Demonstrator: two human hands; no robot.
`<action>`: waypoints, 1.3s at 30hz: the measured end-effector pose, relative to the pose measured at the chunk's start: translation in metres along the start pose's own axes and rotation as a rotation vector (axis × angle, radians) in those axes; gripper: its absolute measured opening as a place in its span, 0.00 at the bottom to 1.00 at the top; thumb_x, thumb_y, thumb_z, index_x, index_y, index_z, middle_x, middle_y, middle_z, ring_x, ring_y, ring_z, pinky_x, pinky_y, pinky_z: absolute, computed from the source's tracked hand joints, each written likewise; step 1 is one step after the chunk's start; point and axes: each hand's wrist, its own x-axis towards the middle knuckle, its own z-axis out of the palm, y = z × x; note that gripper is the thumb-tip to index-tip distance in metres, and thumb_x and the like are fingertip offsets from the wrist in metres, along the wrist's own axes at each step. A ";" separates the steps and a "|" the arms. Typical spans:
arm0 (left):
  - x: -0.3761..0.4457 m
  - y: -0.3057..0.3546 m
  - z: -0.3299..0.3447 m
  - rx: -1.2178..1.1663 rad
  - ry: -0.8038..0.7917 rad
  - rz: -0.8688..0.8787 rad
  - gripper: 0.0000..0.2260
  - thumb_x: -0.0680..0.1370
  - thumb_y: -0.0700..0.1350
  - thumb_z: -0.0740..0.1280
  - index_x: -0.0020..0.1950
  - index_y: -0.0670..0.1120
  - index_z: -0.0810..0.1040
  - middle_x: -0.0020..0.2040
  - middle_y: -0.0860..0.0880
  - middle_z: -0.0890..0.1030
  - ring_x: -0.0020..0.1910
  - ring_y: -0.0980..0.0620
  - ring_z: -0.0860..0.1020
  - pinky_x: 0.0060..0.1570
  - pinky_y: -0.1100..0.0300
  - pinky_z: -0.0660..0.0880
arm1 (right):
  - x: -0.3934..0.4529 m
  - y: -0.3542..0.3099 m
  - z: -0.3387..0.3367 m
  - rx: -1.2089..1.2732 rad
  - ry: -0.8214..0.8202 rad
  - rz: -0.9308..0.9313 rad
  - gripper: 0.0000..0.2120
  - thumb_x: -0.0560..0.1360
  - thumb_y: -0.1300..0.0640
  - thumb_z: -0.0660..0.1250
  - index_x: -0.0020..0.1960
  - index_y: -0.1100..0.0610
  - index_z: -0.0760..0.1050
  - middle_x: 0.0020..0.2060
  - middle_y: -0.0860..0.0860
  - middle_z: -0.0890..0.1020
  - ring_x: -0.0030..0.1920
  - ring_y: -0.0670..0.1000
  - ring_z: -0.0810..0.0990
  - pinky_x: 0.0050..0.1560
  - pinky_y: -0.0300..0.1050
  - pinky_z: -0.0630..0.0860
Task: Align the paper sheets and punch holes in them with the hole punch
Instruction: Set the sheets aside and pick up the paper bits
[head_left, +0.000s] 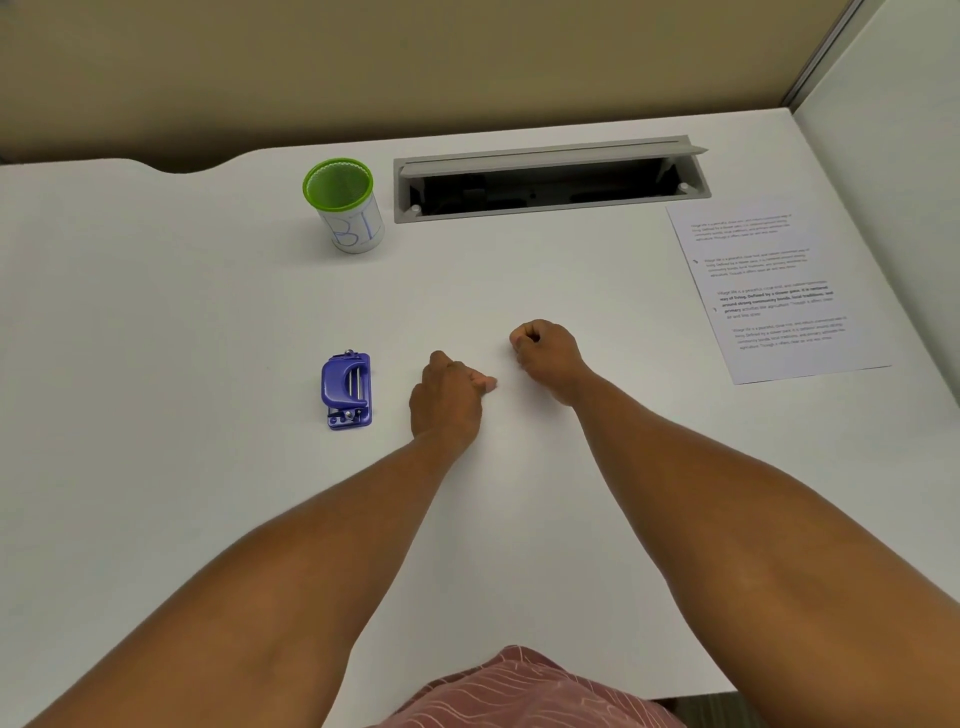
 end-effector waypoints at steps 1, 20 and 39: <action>0.003 -0.002 -0.003 -0.016 0.003 -0.012 0.07 0.79 0.52 0.68 0.46 0.51 0.83 0.55 0.47 0.73 0.51 0.43 0.78 0.51 0.50 0.75 | 0.001 -0.001 0.000 -0.005 -0.004 -0.001 0.09 0.76 0.62 0.59 0.40 0.53 0.75 0.38 0.46 0.77 0.41 0.49 0.76 0.45 0.42 0.75; 0.080 0.009 -0.117 -0.141 0.184 0.046 0.10 0.80 0.55 0.65 0.50 0.51 0.81 0.55 0.52 0.83 0.52 0.48 0.79 0.47 0.55 0.74 | 0.029 -0.109 0.020 -0.126 -0.059 -0.184 0.08 0.79 0.61 0.59 0.49 0.59 0.76 0.47 0.52 0.79 0.49 0.52 0.78 0.47 0.43 0.74; 0.184 -0.013 -0.225 -0.131 0.372 -0.005 0.06 0.74 0.53 0.72 0.45 0.52 0.82 0.44 0.52 0.82 0.43 0.49 0.78 0.38 0.59 0.70 | 0.119 -0.236 0.087 -0.290 -0.090 -0.416 0.07 0.77 0.61 0.60 0.44 0.58 0.75 0.41 0.54 0.78 0.39 0.52 0.74 0.32 0.41 0.70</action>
